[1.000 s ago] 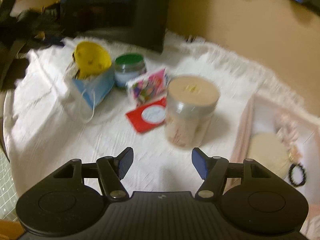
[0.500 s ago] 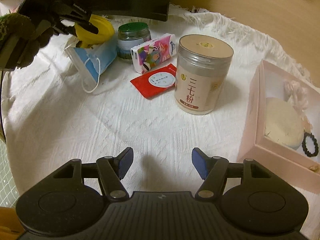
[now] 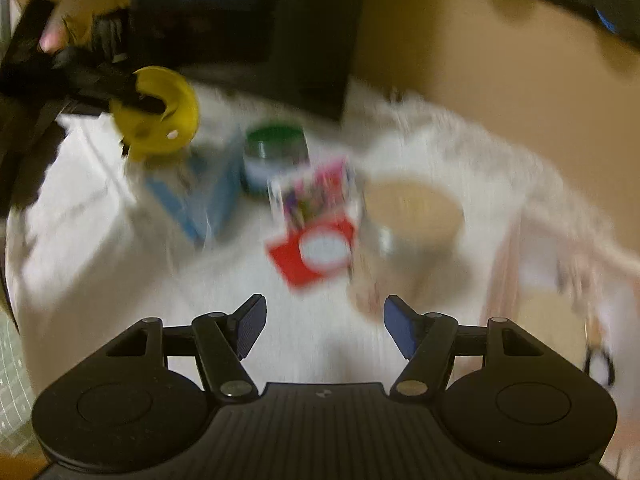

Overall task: Organize soft objects
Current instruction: 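Grasp the yellow funnel by its rim with the left gripper, then grasp the cotton swab pack with the right gripper while the left lifts the funnel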

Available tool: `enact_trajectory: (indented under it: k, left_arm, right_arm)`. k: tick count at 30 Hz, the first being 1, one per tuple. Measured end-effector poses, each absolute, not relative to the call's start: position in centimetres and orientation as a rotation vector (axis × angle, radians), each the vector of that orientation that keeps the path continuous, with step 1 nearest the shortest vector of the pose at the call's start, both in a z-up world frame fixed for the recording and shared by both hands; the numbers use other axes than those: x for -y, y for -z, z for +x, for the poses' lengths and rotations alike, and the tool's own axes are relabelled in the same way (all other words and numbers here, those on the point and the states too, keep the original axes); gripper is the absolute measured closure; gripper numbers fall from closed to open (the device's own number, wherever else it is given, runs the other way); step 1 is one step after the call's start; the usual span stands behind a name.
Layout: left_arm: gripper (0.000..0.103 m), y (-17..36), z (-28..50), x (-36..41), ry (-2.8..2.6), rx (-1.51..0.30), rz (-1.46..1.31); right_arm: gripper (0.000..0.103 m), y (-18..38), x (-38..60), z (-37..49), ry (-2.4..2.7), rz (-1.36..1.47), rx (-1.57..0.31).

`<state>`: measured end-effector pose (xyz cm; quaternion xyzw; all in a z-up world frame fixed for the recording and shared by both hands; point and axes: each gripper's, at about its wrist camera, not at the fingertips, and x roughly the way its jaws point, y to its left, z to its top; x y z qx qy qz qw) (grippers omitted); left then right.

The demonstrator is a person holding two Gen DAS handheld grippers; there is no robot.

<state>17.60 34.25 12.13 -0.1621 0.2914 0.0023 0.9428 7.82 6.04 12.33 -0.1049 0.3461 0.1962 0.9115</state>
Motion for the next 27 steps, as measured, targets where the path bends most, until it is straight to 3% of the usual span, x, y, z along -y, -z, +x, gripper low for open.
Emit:
enact_trajectory:
  k: [2,6,9,17,27]
  left_arm:
    - [0.091,-14.0,15.9,-35.2,-0.017,-0.536,-0.315]
    - [0.091,-16.5,12.1,-38.4,-0.089,-0.462,-0.318]
    - [0.091,-16.6,9.2,-41.3,-0.167,-0.447,-0.360]
    - [0.090,-13.6,3.0,-46.2,-0.326,-0.491,-0.460]
    - [0.090,-12.7,-0.8,-48.9,-0.436,-0.520,-0.494]
  right_arm:
    - [0.037,-14.0,-7.9,9.5,-0.464,-0.215,-0.681]
    - [0.024,-15.9,-13.4,12.2,-0.652,-0.272,-0.626]
    - [0.024,-15.7,-18.4,13.7,-0.744,-0.314,-0.621]
    - [0.024,-9.4,-30.4,18.4,-0.688,-0.189,-0.839]
    - [0.022,-4.8,-36.8,16.0,-0.665,-0.404,-0.816]
